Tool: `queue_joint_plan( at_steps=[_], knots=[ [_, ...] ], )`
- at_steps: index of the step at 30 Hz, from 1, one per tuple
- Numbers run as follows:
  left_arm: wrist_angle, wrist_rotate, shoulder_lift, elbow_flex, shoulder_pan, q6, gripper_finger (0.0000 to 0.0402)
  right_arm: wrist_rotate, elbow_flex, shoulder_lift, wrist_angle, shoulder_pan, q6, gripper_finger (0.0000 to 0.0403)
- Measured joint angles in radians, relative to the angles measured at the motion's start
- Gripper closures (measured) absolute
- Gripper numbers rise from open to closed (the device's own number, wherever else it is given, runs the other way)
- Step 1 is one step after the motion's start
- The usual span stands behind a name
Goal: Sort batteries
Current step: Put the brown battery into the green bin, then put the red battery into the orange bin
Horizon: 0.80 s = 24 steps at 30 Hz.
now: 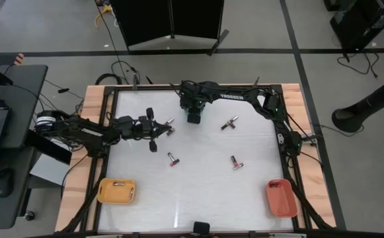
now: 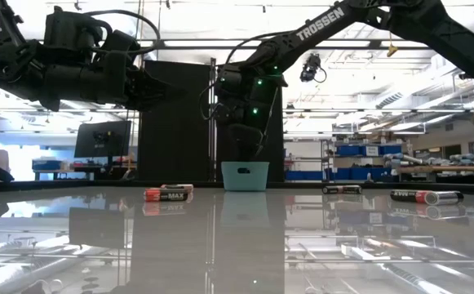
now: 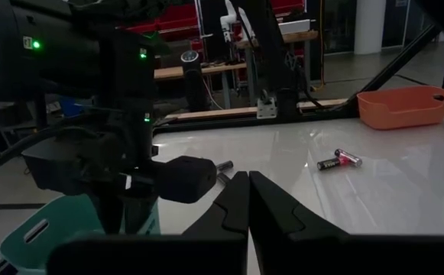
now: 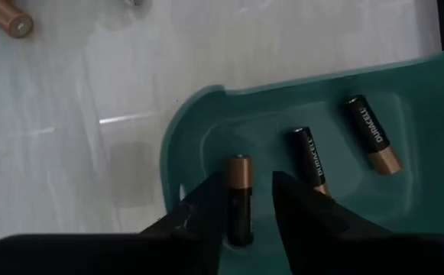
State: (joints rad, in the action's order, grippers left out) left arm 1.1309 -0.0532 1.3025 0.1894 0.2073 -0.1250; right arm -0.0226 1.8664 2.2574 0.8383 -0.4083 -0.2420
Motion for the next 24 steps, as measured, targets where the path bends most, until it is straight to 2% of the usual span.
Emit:
queue_joint_plan(
  at_steps=[7,10,14,16,18,21,24],
  knots=[
    [0.0,0.0,0.0,0.0,0.0,0.0,0.039,-0.011,0.0,-0.016,0.019,0.007,-0.011,0.0268],
    [0.0,0.0,0.0,0.0,0.0,-0.001,0.039,-0.01,0.0,-0.069,0.086,0.02,-0.018,0.0299],
    [0.0,0.0,0.0,0.0,0.0,-0.016,0.039,-0.012,0.0,-0.152,0.136,0.05,-0.002,0.0379],
    [0.0,0.0,0.0,0.0,0.0,-0.022,0.039,-0.018,0.0,-0.193,0.146,0.071,0.004,0.0391],
    [-0.001,0.0,0.0,0.0,0.0,-0.022,0.039,-0.019,-0.005,-0.23,0.155,0.091,0.025,0.0385],
    [-0.001,0.0,0.0,0.0,0.0,-0.02,0.039,-0.041,-0.087,-0.294,0.119,0.119,0.056,0.0389],
    [-0.001,0.0,0.0,0.0,0.0,-0.014,0.039,-0.045,-0.236,-0.373,0.039,0.144,0.1,0.0395]
  ],
)
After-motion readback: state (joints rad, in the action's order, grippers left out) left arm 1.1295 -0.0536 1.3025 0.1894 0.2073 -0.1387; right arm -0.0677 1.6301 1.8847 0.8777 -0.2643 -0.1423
